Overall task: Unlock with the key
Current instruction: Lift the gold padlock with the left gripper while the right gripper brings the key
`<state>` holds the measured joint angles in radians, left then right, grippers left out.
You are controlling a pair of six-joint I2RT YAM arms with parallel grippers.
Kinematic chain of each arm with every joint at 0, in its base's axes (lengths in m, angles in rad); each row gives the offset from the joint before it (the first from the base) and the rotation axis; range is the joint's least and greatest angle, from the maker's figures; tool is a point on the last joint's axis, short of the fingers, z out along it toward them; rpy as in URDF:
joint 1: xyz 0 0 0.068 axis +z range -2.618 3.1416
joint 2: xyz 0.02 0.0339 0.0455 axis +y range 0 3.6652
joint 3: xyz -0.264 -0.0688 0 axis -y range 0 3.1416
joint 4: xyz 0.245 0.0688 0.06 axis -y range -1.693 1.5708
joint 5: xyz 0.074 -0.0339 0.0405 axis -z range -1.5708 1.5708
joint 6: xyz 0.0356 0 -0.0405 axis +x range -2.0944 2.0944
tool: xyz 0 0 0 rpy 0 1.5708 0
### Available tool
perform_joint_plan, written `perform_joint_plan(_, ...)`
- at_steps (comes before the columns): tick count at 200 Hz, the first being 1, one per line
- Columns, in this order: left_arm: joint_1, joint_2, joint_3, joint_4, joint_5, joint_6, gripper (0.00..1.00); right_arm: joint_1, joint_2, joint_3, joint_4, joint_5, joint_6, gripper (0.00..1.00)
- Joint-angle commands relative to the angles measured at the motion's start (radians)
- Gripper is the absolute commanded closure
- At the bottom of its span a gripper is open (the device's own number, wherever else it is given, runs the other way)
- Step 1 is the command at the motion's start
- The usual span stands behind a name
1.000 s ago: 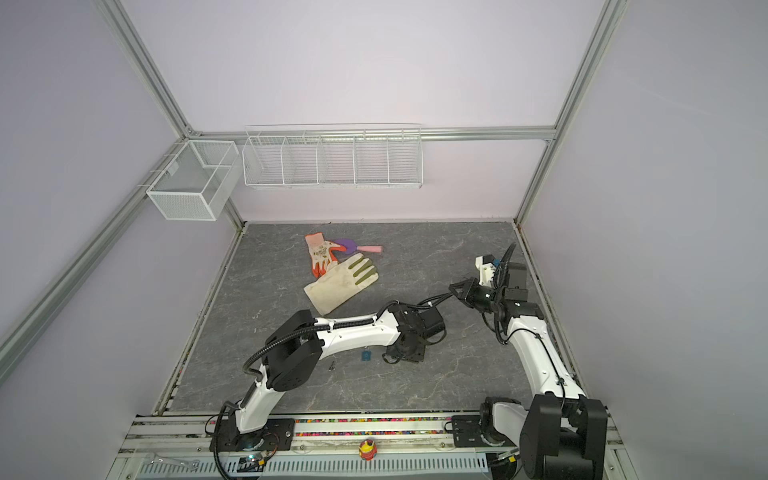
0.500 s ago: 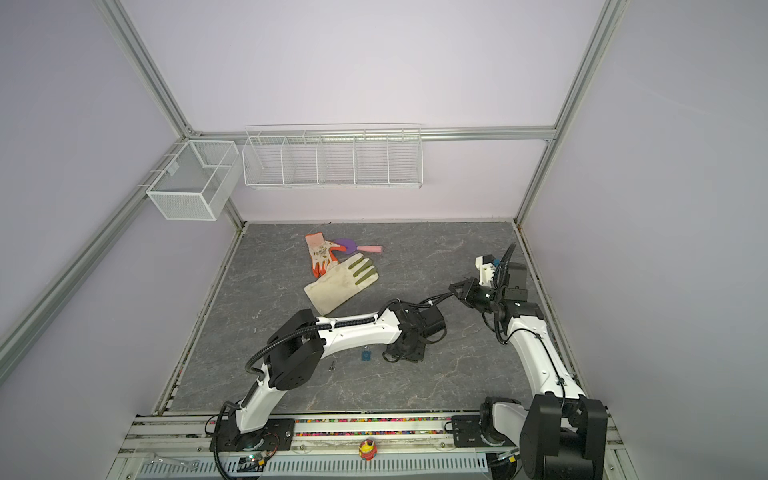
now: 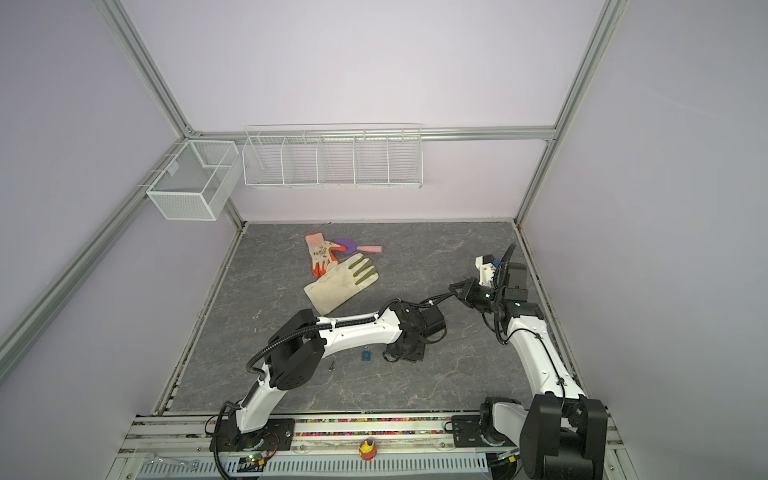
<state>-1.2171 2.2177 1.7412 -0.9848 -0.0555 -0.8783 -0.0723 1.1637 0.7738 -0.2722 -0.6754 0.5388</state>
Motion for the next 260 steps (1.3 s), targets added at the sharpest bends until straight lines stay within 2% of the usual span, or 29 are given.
perform_joint_plan(1,-0.001,0.045,-0.006,-0.012,-0.001,0.006,0.83,0.002,0.005,0.002,0.005,-0.014,0.001,0.94)
perform_joint_plan(31,0.000,-0.009,-0.024,0.015,-0.043,-0.001,1.00,0.002,0.002,-0.002,0.001,-0.017,0.000,0.94)
perform_joint_plan(76,0.020,-0.106,-0.058,0.041,-0.088,-0.010,1.00,0.001,-0.006,0.005,-0.047,-0.003,-0.024,0.94)
perform_joint_plan(132,0.110,-0.319,-0.163,0.104,-0.127,-0.078,1.00,0.045,-0.029,0.030,-0.154,0.075,-0.053,0.94)
perform_joint_plan(181,0.193,-0.431,-0.181,0.131,-0.194,-0.142,1.00,0.265,-0.065,-0.081,-0.033,0.198,0.081,0.94)
perform_joint_plan(199,0.213,-0.451,-0.184,0.152,-0.203,-0.179,1.00,0.390,-0.071,-0.125,0.079,0.242,0.144,0.94)
perform_joint_plan(228,0.223,-0.473,-0.177,0.172,-0.256,-0.231,1.00,0.534,-0.059,-0.210,0.313,0.301,0.279,0.94)
perform_joint_plan(260,0.225,-0.481,-0.171,0.199,-0.274,-0.226,1.00,0.683,-0.036,-0.209,0.447,0.387,0.299,0.94)
